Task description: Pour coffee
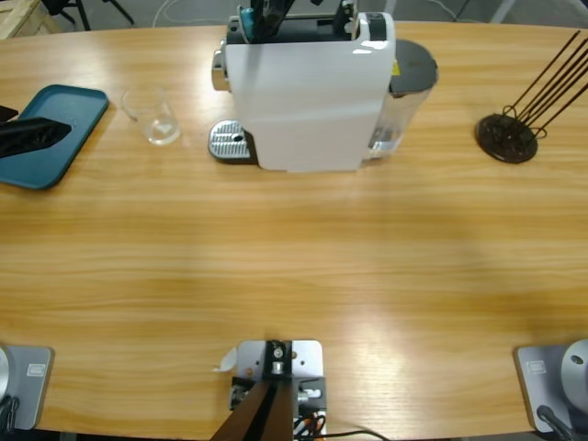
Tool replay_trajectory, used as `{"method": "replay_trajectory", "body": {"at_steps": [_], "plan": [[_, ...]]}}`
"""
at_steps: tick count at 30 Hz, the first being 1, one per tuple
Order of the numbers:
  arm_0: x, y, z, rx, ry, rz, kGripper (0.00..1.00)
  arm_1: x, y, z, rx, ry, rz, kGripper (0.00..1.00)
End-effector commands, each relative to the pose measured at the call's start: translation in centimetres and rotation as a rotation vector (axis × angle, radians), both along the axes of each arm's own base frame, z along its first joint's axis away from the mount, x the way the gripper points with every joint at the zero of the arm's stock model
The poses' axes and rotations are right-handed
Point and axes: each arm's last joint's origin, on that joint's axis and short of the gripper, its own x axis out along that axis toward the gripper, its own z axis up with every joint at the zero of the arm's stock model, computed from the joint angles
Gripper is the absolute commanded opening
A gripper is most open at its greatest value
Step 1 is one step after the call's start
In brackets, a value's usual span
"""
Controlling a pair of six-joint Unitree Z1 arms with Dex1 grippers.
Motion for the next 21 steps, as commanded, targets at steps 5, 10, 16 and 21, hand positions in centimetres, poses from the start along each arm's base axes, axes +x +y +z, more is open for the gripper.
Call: {"method": "replay_trajectory", "body": {"at_steps": [5,10,16,21], "plan": [[0.17,-0.39,-0.57,0.015,0.033,-0.028,1.0,1.44,0.52,-3.5,-0.082,0.09,-0.025,0.117],[0.15,-0.42,-0.57,0.012,0.034,-0.033,1.0,1.5,0.58,-3.73,-0.085,0.102,-0.03,0.131],[0.13,-0.44,-0.56,0.009,0.037,-0.038,1.0,1.67,0.69,-3.52,-0.084,0.104,-0.034,0.232],[0.1,-0.45,-0.6,0.007,0.039,-0.042,1.0,1.95,0.94,-3.44,-0.083,0.102,-0.036,0.24]]}}
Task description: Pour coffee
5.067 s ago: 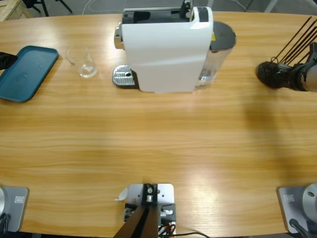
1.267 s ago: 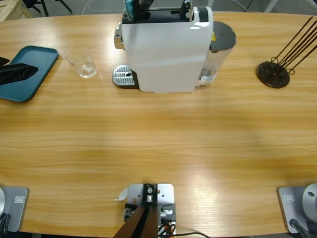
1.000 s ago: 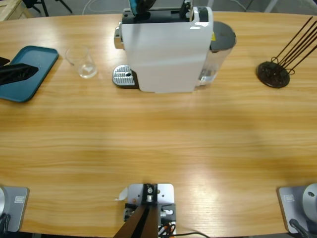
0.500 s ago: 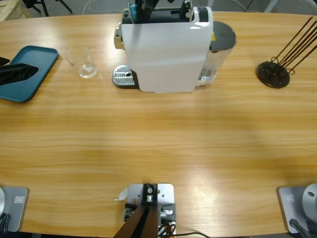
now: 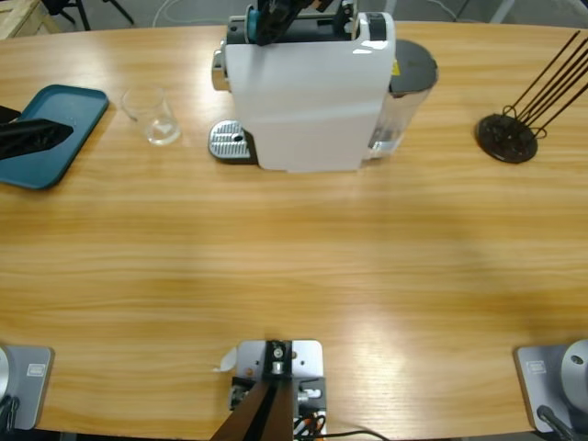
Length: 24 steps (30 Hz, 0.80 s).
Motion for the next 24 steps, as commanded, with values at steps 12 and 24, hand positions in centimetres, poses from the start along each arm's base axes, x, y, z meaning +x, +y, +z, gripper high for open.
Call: {"method": "replay_trajectory", "body": {"at_steps": [12,24], "plan": [[0.2,-0.5,-0.6,0.011,0.037,-0.036,1.0,1.8,0.7,-1.6,-0.06,0.036,-0.05,0.655],[0.2,-0.5,-0.6,0.007,0.042,-0.044,0.998,-4.7,-3.4,9.5,0.109,0.055,-0.091,0.001]]}}
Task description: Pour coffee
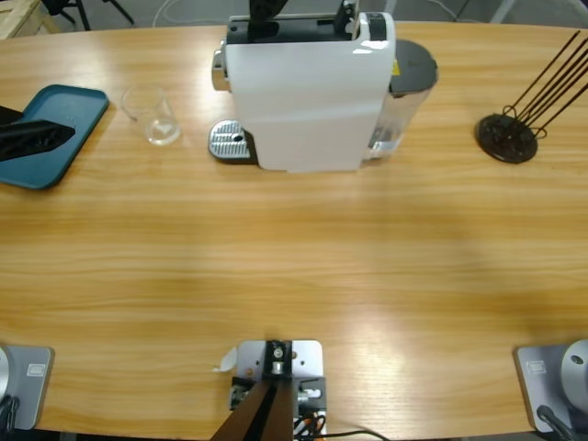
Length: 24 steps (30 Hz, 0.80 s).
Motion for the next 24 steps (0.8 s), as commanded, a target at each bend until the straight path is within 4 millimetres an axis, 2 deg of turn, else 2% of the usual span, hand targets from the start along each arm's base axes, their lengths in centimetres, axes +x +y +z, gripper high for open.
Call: {"method": "replay_trajectory", "body": {"at_steps": [1,6,8,10,15,19,24], "plan": [[0.2,-0.5,-0.6,0.012,0.038,-0.035,0.996,-5.0,-3.5,5.8,0.072,0.071,-0.029,0.0],[0.1,-0.5,-0.6,0.006,0.04,-0.044,0.991,-8.8,-7.6,9.9,0.134,0.002,-0.132,0.0],[0.1,-0.4,-0.5,0.003,0.038,-0.042,0.991,-9.1,-8.8,10.0,0.138,0.011,-0.266,0.0],[0.0,-0.4,-0.5,0.0,0.036,-0.042,0.991,-8.8,-9.6,9.4,0.185,0.032,-0.37,0.0],[-0.3,-0.2,-0.4,-0.006,0.027,-0.042,0.991,-8.3,-10.6,6.4,0.29,-0.104,-0.616,0.0],[-0.3,-0.2,-0.4,-0.006,0.028,-0.041,0.991,-8.1,-10.2,3.8,0.289,-0.149,-0.66,0.0],[-0.2,-0.3,-0.5,-0.004,0.032,-0.043,0.987,-8.5,-10.9,1.8,0.332,-0.174,-0.713,0.0]]}}
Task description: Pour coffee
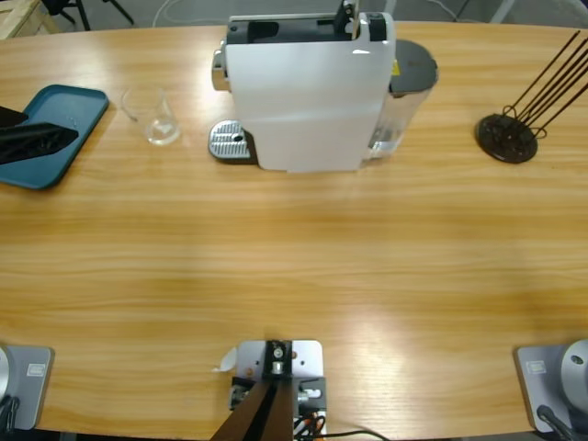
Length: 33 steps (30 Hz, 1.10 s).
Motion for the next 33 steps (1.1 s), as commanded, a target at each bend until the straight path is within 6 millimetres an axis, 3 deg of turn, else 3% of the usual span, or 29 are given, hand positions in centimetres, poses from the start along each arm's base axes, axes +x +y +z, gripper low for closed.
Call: {"method": "replay_trajectory", "body": {"at_steps": [1,8,18,33], "plan": [[0.0,-0.2,-0.5,0.009,0.024,-0.023,0.988,-0.9,-1.2,-3.2,0.038,-0.036,-0.082,0.0],[0.1,-0.3,-0.6,0.01,0.033,-0.028,0.987,0.0,0.6,-4.1,0.047,-0.04,-0.063,0.0],[0.2,-0.4,-0.8,0.011,0.043,-0.035,0.977,1.3,6.0,-4.1,0.043,-0.044,-0.006,0.0],[0.3,-0.6,-1.0,0.019,0.054,-0.035,0.968,0.0,10.9,-7.9,0.045,0.026,0.043,0.0]]}}
